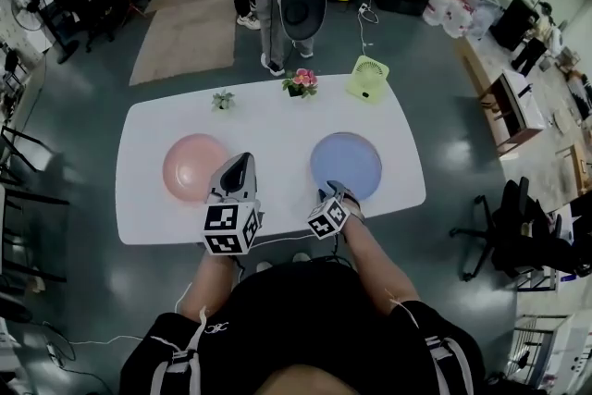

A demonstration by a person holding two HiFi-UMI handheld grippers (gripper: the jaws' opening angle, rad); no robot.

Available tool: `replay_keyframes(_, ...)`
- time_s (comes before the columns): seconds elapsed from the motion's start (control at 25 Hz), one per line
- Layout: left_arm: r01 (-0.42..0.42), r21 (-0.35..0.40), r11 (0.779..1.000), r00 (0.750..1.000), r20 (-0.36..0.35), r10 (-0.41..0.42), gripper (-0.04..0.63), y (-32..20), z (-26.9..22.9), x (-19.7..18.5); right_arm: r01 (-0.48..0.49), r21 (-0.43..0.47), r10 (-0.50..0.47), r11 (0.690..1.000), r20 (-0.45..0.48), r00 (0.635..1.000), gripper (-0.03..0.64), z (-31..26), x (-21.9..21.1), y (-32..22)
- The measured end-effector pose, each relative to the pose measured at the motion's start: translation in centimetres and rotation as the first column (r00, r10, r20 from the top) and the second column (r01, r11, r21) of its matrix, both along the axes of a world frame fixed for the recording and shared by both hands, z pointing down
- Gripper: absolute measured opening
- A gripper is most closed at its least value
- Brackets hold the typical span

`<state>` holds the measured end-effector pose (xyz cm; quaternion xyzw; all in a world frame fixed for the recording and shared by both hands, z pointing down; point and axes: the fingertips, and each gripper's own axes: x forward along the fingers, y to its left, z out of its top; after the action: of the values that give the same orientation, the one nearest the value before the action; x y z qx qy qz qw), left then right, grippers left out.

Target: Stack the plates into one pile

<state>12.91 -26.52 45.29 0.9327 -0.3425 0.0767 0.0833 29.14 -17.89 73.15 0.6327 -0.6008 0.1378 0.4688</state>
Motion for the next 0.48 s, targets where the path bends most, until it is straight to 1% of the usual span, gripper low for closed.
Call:
replay_keyframes(0.04,0.006,-0.002,1.0,1.0,0.0,-0.006,0.012,-0.1,0.0,-0.1,-0.009,0.018,0.008,1.0,0.033,0.999,0.157,-0.5,-0.2,0.1)
replay_keyframes(0.16,0.018,-0.005,1.0,1.0,-0.004,-0.018,0.012,-0.2,0.1,-0.3,-0.076,0.114,0.06,0.991,0.136,0.989,0.161,-2.8,-0.1,0.2)
replay_keyframes(0.24,0.023,-0.005,1.0,1.0,-0.005,-0.023,0.012,-0.3,0.2,-0.3,-0.154,0.186,0.109,0.97,0.233,0.966,0.161,-4.8,0.5,0.0)
replay_keyframes(0.28,0.023,-0.004,1.0,1.0,-0.005,-0.023,0.012,-0.2,0.1,-0.3,-0.199,0.231,0.129,0.952,0.286,0.949,0.161,-6.1,1.0,-0.3)
replay_keyframes(0.32,0.023,-0.004,1.0,1.0,-0.004,-0.023,0.012,-0.2,0.0,-0.2,-0.243,0.287,0.14,0.927,0.338,0.931,0.161,-7.9,1.6,-0.6)
replay_keyframes(0.36,0.023,-0.003,1.0,1.0,-0.003,-0.023,0.012,-0.1,0.0,-0.1,-0.281,0.354,0.137,0.892,0.38,0.915,0.161,-10.0,2.2,-1.0)
replay_keyframes(0.44,0.021,0.002,1.0,1.0,-0.003,-0.021,0.012,0.2,-0.1,0.1,-0.334,0.498,0.106,0.8,0.431,0.896,0.152,-14.8,3.5,-1.3)
replay_keyframes(0.48,0.018,0.008,1.0,1.0,-0.006,-0.018,0.012,0.3,-0.3,0.3,-0.352,0.561,0.087,0.75,0.443,0.892,0.118,-17.3,4.0,-1.3)
